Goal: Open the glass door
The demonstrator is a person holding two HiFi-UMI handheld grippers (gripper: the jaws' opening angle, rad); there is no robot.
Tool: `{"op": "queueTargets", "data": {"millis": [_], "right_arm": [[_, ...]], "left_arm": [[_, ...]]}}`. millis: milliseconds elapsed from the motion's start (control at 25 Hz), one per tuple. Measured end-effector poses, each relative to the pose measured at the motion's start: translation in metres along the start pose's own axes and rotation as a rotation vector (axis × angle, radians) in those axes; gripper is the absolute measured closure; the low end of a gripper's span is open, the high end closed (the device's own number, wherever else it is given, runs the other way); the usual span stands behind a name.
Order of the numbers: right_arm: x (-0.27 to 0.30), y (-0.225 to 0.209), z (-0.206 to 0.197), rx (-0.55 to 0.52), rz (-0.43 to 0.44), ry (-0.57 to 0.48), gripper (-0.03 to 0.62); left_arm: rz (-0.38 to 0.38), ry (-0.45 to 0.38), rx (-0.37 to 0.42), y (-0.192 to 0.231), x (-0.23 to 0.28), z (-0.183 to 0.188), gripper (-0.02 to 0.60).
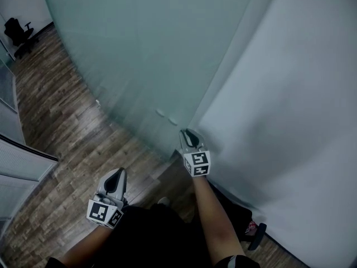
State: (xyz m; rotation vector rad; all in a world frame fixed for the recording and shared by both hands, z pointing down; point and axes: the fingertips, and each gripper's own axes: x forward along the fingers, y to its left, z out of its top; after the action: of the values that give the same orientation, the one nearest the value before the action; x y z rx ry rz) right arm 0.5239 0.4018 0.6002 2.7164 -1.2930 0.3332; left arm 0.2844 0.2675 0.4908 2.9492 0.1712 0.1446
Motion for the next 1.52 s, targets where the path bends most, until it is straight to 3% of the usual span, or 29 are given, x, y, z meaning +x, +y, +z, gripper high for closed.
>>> {"op": "queueTargets", "data": {"millis": [280, 720, 960, 1080, 1240, 1520], "right_arm": [[-0.002, 0.001, -0.002, -0.054, 0.008, 0.010, 0.530], [-0.026, -0.007, -0.010, 0.080, -0.104, 0.005, 0.516], [-0.058, 0.017, 0.015, 0.138, -0.151, -0.043, 0.516], [-0.066, 0.041, 0.028, 0.108, -0.109, -0.061, 0.525], [-0.056, 0.082, 0.048, 0.088, -0.001, -0.092, 0.591], [-0.024, 0.189, 0.107, 0.021, 0.228, -0.178, 0.592]], "left_arm": [[0.030, -0.003, -0.011, 0.017, -0.014, 0.001, 0.581], [0.084, -0.018, -0.018, 0.043, -0.039, 0.002, 0.581], [0.108, -0.052, -0.013, 0.059, -0.057, 0.017, 0.581], [0.131, -0.074, -0.012, 0.065, -0.067, 0.026, 0.581], [0.176, -0.107, -0.020, 0.079, -0.081, 0.035, 0.581], [0.304, -0.149, -0.037, 0.120, -0.123, 0.044, 0.581]]}}
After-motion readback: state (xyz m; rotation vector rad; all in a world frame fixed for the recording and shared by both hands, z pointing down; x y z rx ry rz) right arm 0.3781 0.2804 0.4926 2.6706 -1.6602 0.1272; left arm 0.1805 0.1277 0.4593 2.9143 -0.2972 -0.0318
